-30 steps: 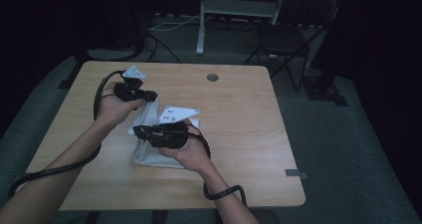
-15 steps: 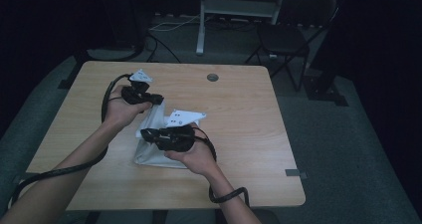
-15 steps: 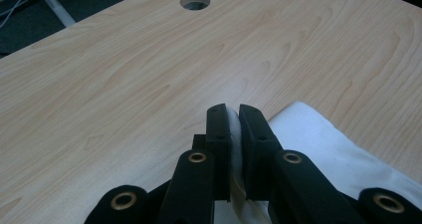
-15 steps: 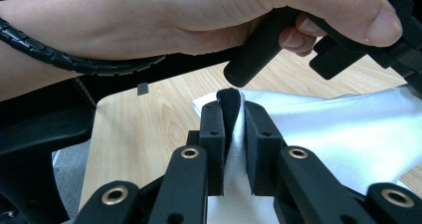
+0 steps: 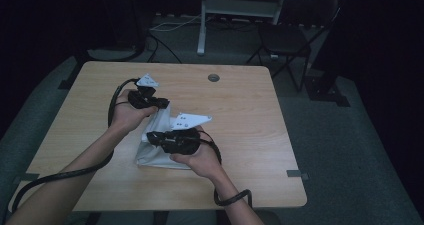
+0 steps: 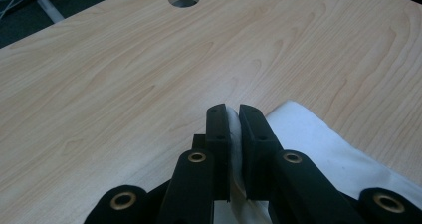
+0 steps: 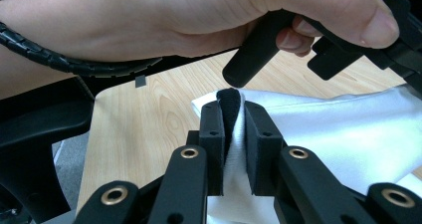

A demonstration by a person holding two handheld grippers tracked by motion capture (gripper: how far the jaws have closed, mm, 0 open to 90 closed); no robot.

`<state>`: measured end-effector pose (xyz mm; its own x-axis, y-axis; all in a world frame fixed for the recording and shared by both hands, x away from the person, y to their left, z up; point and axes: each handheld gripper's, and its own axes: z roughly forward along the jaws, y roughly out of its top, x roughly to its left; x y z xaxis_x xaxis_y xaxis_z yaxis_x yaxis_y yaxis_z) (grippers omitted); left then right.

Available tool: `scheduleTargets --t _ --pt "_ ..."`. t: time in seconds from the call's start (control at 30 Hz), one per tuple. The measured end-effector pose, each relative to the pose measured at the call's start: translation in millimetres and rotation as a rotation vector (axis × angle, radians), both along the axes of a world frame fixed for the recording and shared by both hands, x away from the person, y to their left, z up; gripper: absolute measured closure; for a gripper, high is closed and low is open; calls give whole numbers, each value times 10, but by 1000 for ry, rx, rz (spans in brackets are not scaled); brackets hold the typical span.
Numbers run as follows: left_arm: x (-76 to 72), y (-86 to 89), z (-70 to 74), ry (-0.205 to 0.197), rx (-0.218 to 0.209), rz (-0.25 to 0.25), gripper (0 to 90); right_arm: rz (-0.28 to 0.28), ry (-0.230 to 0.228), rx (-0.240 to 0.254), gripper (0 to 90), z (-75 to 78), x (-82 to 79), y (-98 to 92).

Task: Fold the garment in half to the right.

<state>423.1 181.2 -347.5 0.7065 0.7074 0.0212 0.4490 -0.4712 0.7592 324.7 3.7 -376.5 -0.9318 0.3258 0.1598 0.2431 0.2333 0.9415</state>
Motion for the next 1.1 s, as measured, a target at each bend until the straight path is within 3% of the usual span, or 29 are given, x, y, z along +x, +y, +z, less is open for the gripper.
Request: scheduleTargets --t 0.4,1.1 --pt "-10 -77 -82 10 -16 4 840 -13 13 1 802 -58 -19 -91" --pt "-28 -189 -184 -10 -59 -25 836 -38 26 -10 801 -137 -69 -262"
